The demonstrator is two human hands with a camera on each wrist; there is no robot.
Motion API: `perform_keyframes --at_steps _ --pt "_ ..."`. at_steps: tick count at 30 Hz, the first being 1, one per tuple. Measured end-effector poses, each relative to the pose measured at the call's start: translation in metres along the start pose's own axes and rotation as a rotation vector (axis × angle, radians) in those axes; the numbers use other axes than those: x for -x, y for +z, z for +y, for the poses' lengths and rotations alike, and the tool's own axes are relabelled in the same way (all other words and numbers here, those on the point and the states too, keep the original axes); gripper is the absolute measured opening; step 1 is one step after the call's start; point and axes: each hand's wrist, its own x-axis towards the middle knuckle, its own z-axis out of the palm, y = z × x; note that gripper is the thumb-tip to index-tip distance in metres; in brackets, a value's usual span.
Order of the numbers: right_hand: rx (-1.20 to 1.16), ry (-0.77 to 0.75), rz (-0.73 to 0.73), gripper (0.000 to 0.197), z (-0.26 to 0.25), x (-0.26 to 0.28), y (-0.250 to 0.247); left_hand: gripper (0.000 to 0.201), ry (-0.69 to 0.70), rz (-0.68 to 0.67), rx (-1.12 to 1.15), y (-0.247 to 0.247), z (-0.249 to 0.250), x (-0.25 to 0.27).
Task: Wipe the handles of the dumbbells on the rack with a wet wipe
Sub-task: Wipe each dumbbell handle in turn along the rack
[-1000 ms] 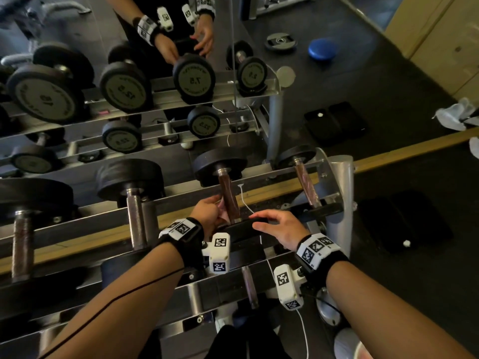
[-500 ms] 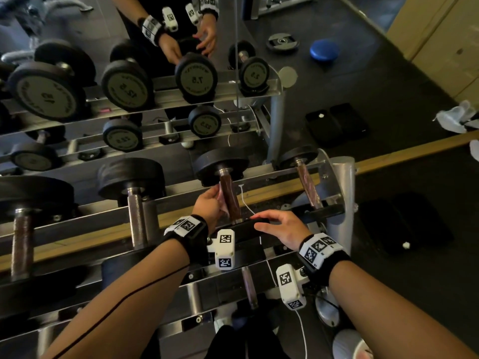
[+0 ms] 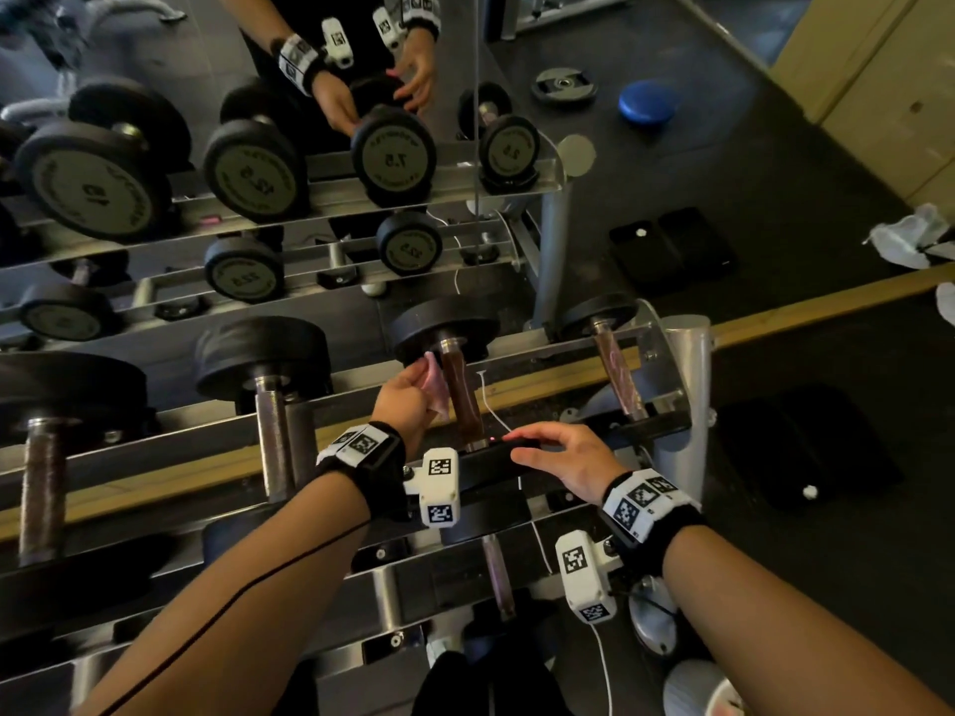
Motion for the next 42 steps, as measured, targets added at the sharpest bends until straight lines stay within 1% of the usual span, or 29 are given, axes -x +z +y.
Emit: perform_keyframes --at_steps 3,6,8,11,12,14,15,17,18,19,22,23,24,26,29,30,31,32,34,35,37,39,42 --pt "-0.013 -0.004 0.012 0.051 0.002 0.001 0.001 0.037 0.041 -0.043 -0.023 0.006 -0.005 0.002" --pt "-0.026 -0.018 0.021 0.039 0.001 0.001 0.000 0.034 0.042 -0.089 -0.082 -0.005 -0.017 0.011" --pt "-0.042 -0.016 0.020 0.031 0.000 0.001 0.000 0.038 0.007 -0.137 -0.074 -0.015 -0.025 0.017" --pt "-0.028 -0.003 0.004 0.023 -0.002 -0.001 -0.002 0.055 -0.048 -0.191 -0.045 -0.024 -0.023 0.021" --pt "-0.022 0.006 -0.003 0.022 -0.003 -0.001 -0.003 0.059 -0.036 -0.179 -0.060 -0.027 -0.019 0.018" --pt "-0.019 0.019 -0.010 0.022 -0.004 -0.001 -0.005 0.061 0.033 -0.122 -0.111 -0.027 -0.009 0.009" --pt "-0.014 0.023 -0.012 0.022 -0.004 -0.001 -0.005 0.060 0.071 -0.105 -0.137 -0.022 -0.004 0.006" --pt "-0.018 0.022 -0.008 0.024 -0.005 -0.001 -0.004 0.050 0.144 -0.112 -0.172 -0.009 0.002 0.004" --pt "-0.032 0.020 -0.003 0.026 -0.005 0.000 -0.003 0.043 0.175 -0.118 -0.212 -0.003 0.002 0.006" --pt "-0.045 0.017 0.000 0.030 -0.005 0.001 -0.002 0.042 0.206 -0.115 -0.297 0.001 0.001 0.007" --pt "-0.063 0.002 0.004 0.036 -0.006 0.001 -0.001 0.059 0.293 -0.085 -0.726 -0.003 -0.008 0.011" --pt "-0.067 -0.002 0.004 0.037 -0.005 0.002 0.000 0.060 0.297 -0.084 -0.824 -0.007 -0.010 0.013" --pt "-0.071 -0.005 0.004 0.038 -0.005 0.002 0.000 0.060 0.293 -0.093 -0.863 -0.011 -0.012 0.014" --pt "-0.064 -0.010 0.004 0.039 -0.004 0.001 -0.001 0.062 0.277 -0.144 -0.851 -0.017 -0.014 0.016" --pt "-0.050 -0.012 -0.002 0.045 -0.004 0.001 -0.001 0.068 0.266 -0.305 -0.767 -0.025 -0.012 0.017" --pt "-0.048 -0.011 -0.004 0.048 -0.004 0.001 -0.001 0.067 0.261 -0.333 -0.719 -0.028 -0.011 0.017" --pt "-0.048 -0.007 -0.006 0.049 -0.004 0.001 -0.001 0.066 0.257 -0.321 -0.680 -0.031 -0.008 0.016" --pt "-0.049 -0.007 -0.006 0.047 -0.004 0.001 -0.001 0.065 0.259 -0.274 -0.660 -0.033 -0.005 0.013" --pt "-0.051 -0.006 0.003 0.034 -0.004 0.001 0.000 0.065 0.268 -0.139 -0.667 -0.031 0.003 0.006" --pt "-0.056 -0.003 0.012 0.028 -0.003 0.001 0.000 0.062 0.271 -0.090 -0.669 -0.027 0.006 0.003" --pt "-0.066 0.006 0.025 0.024 -0.002 0.002 0.001 0.049 0.297 -0.071 -0.686 -0.016 0.008 -0.001" --pt "-0.053 0.010 0.031 0.024 -0.003 0.004 0.002 0.040 0.311 -0.082 -0.787 -0.006 0.002 -0.001" --pt "-0.042 -0.001 0.036 0.025 -0.004 0.005 0.001 0.038 0.333 -0.070 -0.989 -0.008 -0.008 0.002"
